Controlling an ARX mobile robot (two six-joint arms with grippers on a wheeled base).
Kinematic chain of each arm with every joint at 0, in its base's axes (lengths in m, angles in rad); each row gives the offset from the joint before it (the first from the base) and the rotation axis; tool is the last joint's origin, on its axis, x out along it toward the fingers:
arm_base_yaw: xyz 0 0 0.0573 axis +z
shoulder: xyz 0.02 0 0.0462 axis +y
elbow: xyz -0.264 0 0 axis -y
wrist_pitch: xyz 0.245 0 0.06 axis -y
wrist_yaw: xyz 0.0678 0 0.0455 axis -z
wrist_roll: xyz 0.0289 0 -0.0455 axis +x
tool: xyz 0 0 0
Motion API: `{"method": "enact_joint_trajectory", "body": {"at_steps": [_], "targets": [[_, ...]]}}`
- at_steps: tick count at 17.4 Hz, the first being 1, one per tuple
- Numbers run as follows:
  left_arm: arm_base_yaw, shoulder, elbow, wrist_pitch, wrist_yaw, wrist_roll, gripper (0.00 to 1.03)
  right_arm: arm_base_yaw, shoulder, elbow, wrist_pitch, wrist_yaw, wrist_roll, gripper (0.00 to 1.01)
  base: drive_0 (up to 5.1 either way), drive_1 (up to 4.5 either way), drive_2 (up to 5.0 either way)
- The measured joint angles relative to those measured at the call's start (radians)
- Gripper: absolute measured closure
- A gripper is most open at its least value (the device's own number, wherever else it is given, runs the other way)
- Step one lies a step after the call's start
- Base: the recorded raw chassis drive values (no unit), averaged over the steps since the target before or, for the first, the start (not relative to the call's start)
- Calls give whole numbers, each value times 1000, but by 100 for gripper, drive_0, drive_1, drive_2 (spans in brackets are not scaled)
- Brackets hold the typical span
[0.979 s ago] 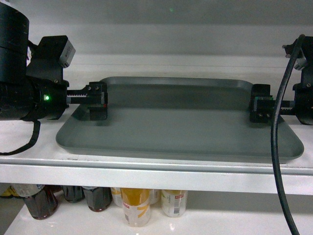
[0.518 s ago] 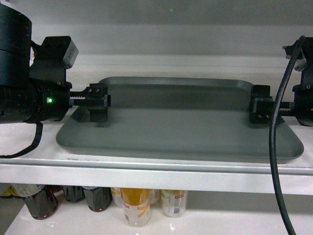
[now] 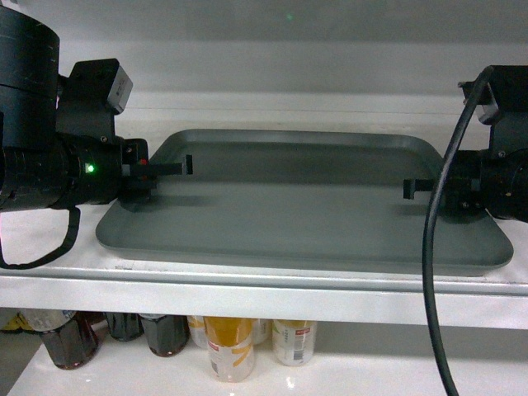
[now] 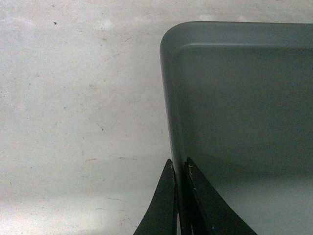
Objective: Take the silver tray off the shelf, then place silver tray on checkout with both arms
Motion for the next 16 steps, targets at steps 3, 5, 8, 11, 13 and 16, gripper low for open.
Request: {"method": "enact_joint_trajectory", "body": {"at_steps": [3, 5, 8, 11, 13, 16], "targets": [[-7, -8, -13, 9, 0, -33, 100, 0, -3, -8, 19, 12, 30, 98, 0, 0, 0], [-14, -15, -19, 6, -2, -37, 100, 0, -13, -14, 18, 19, 29, 98, 0, 0, 0], [-33, -43, -34, -16, -13, -43, 100, -4, -39, -35, 7, 24, 22, 98, 0, 0, 0], [-58, -85, -44, -58, -30, -43, 100, -14, -115, -58, -32, 28, 12, 98, 0, 0, 0], [-66, -127, -50, -80, -34, -43, 100, -19, -174, -67, -63, 25, 10, 98, 0, 0, 0], [-68, -203, -51, -129, -42, -42, 100, -19, -259, -70, -113, 21, 12, 98, 0, 0, 0]]}}
